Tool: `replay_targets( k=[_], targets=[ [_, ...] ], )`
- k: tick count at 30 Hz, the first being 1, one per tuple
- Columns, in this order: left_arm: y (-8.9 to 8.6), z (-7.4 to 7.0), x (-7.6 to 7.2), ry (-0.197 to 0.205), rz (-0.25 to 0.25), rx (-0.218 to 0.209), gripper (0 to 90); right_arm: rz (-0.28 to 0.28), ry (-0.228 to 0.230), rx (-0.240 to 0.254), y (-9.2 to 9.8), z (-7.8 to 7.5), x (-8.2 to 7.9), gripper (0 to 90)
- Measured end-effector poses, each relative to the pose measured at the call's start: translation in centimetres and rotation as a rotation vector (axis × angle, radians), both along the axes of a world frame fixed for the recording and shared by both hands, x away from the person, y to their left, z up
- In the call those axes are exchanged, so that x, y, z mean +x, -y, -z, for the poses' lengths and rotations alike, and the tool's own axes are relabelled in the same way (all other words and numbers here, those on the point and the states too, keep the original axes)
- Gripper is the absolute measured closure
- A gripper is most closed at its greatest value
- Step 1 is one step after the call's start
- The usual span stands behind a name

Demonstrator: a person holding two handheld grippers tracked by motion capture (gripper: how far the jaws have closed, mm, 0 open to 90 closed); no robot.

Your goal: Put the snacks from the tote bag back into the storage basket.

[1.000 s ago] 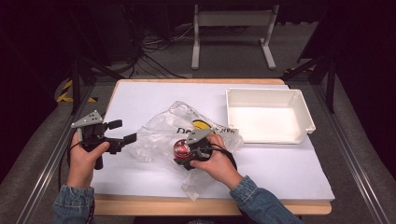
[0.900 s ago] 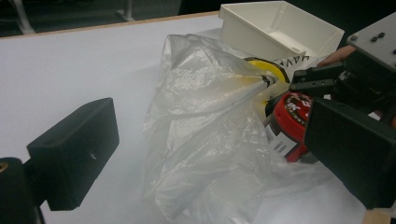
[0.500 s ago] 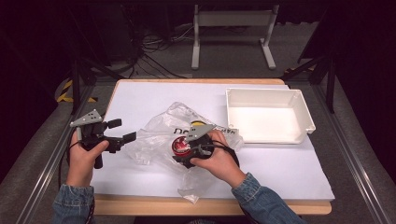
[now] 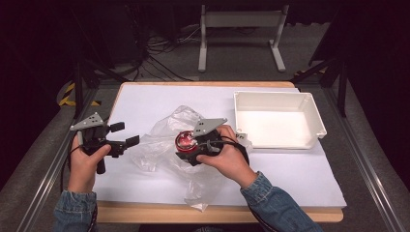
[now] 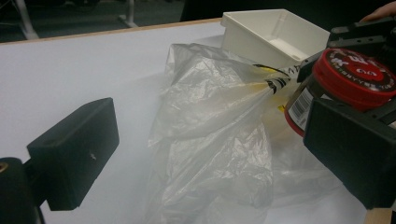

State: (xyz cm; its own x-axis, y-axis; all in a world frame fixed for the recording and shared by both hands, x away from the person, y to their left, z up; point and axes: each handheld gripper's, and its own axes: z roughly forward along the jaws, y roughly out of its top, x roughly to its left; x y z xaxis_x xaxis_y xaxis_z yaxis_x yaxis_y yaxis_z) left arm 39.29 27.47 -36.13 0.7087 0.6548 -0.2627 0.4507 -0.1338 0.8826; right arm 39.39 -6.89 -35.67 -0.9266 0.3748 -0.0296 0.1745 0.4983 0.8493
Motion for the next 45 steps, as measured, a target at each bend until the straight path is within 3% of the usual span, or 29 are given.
replay_targets(
  k=[8, 18, 34, 45],
  targets=[
    [-0.1, -0.1, 0.1, 0.01, 0.003, 0.001, 4.3, -0.011, 0.007, 0.018, 0.1, -1.3, 0.2, 24.4],
    [-0.3, 0.0, 0.3, -0.01, 0.019, -0.008, 2.4, -0.03, 0.001, 0.041, 0.9, -2.6, 0.8, 24.5],
    [0.0, -0.1, 0.6, -0.004, 0.048, 0.002, 2.4, 0.006, 0.008, 0.043, 3.9, -4.5, 1.9, 24.5],
    [-0.4, 0.0, 0.4, -0.009, 0.035, -0.003, 2.4, 0.041, 0.017, 0.028, 6.5, -5.1, 3.2, 24.5]
  ],
)
